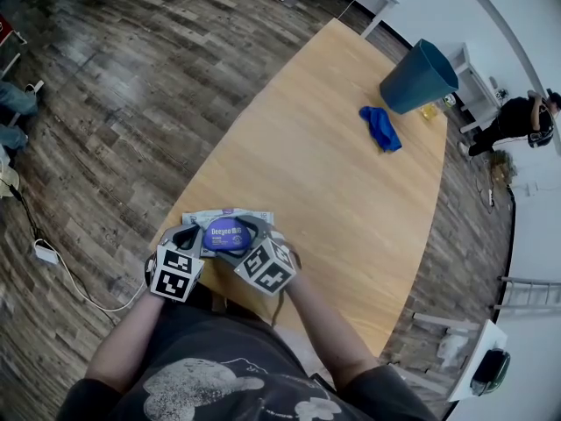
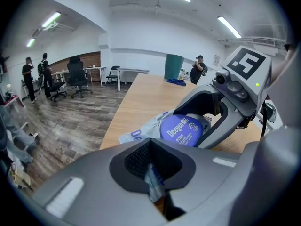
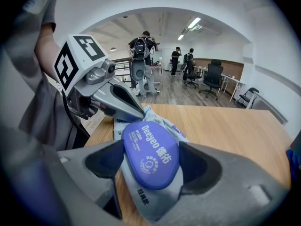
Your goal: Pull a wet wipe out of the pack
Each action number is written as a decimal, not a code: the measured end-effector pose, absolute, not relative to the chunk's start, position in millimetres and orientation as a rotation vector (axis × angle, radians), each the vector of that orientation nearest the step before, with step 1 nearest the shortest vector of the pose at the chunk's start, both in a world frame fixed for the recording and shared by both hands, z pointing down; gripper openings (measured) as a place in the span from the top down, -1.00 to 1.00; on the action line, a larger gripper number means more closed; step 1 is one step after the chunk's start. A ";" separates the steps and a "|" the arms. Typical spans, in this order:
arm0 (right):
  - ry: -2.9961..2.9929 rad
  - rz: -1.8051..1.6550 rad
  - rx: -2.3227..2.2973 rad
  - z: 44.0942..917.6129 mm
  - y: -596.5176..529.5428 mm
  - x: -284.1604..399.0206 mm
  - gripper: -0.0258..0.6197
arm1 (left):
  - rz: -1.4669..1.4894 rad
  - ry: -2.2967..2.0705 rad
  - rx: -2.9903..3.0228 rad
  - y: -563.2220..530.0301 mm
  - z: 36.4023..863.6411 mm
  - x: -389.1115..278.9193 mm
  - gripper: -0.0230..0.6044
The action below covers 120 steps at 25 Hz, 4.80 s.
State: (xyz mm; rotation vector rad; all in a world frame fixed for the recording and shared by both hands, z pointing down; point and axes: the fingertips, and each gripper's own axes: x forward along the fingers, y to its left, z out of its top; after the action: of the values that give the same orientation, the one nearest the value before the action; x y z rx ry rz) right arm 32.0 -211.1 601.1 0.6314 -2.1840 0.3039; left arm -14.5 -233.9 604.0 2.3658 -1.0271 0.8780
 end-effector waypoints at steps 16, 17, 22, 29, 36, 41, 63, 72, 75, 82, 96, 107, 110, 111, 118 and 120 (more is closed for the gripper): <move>-2.178 0.424 0.613 599.5 -214.3 32.2 -0.12 | 0.892 -1.030 2.338 -237.2 606.4 -14.7 0.87; -2.176 0.435 0.608 599.4 -214.4 32.4 -0.12 | 0.895 -1.026 2.335 -237.1 607.2 -14.4 0.87; -2.181 0.490 0.598 596.8 -215.0 33.1 -0.10 | 0.872 -1.003 2.305 -235.4 606.6 -12.6 0.88; -2.221 0.451 0.622 594.1 -216.0 33.6 -0.08 | 0.875 -0.961 2.315 -236.0 604.2 -10.3 0.88; -2.113 0.284 0.585 601.9 -210.1 29.3 -0.13 | 0.912 -0.936 2.326 -235.9 607.3 -12.2 0.87; -2.015 0.237 0.583 608.7 -210.0 27.2 -0.16 | 0.917 -0.923 2.326 -234.8 606.1 -12.2 0.88; -2.116 0.392 0.584 602.9 -217.7 30.1 -0.13 | 0.871 -0.922 2.282 -239.1 605.1 -11.5 0.88; -2.155 0.433 0.600 600.9 -218.6 32.1 -0.13 | 0.892 -0.922 2.298 -236.4 605.1 -12.5 0.88; -2.163 0.449 0.600 599.8 -219.8 32.2 -0.13 | 0.904 -0.933 2.309 -236.8 606.1 -12.3 0.88; -2.180 0.497 0.602 596.4 -219.7 32.8 -0.13 | 0.924 -0.932 2.335 -235.9 606.1 -12.6 0.88; -2.217 0.565 0.591 587.8 -223.5 32.9 -0.13 | 0.957 -0.918 2.364 -233.2 611.7 -13.6 0.88; -2.309 0.411 0.919 540.8 -256.4 54.0 -0.12 | 0.926 -0.986 2.497 -229.1 587.4 -16.6 0.87; -2.298 0.425 0.988 539.9 -268.1 66.8 -0.10 | 0.863 -0.973 2.524 -228.8 574.3 -9.4 0.87; -2.297 0.442 1.013 540.9 -271.9 71.0 -0.04 | 0.847 -0.956 2.539 -227.9 571.2 -5.4 0.87; -2.266 0.572 1.195 556.6 -292.0 95.5 0.37 | 0.861 -0.844 2.676 -217.5 560.1 17.9 0.87; -2.252 0.585 1.219 561.9 -295.7 98.4 0.46 | 0.900 -0.844 2.730 -216.3 557.4 21.2 0.87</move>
State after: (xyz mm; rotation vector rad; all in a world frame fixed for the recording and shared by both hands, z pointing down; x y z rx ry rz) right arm 98.4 -295.7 561.9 1.2193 -2.2517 0.5854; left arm 21.2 -216.3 557.4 2.7301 -0.8441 0.9002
